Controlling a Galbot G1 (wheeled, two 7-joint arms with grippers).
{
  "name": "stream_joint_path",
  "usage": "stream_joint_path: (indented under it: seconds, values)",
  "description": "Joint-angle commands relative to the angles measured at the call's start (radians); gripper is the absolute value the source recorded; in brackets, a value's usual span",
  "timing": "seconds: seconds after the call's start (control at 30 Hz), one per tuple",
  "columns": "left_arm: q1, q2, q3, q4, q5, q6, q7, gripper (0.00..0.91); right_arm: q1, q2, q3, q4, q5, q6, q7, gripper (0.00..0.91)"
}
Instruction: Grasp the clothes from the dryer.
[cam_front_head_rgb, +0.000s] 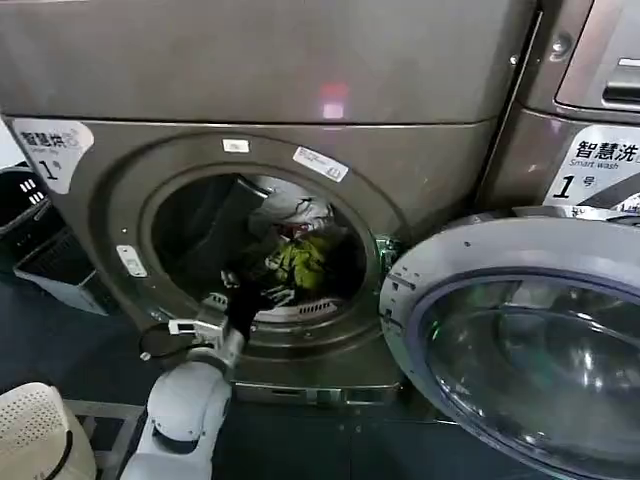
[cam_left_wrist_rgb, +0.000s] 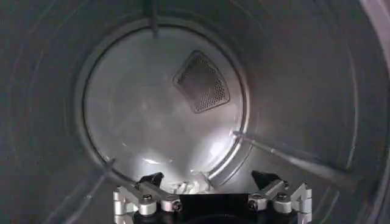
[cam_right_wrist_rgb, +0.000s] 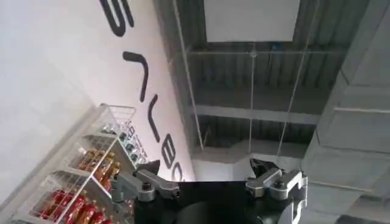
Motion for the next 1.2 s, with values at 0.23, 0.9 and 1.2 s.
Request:
stream_joint_path:
  seconds: [0.23, 0.9, 1.2]
  values:
    - [-0.122, 0.001, 0.01, 0.11, 0.829, -0.217, 0.081, 0.907, -0.009, 0.002, 0.011, 0.01, -0.004, -0.002, 0.003, 0.907]
    - [-0.463, -0.05, -0.029, 0.313, 1.078, -0.395, 0.848, 0.907, -0.017, 0.007, 0.014, 0.02, -0.012, -0.002, -0.002, 0.907]
    - [-0.529, -0.057, -0.044, 0.413, 0.986, -0.402, 1.169, 0.907, -0.015, 0.01, 0.006, 0.023, -0.019, -0.001, -0.001, 0.907]
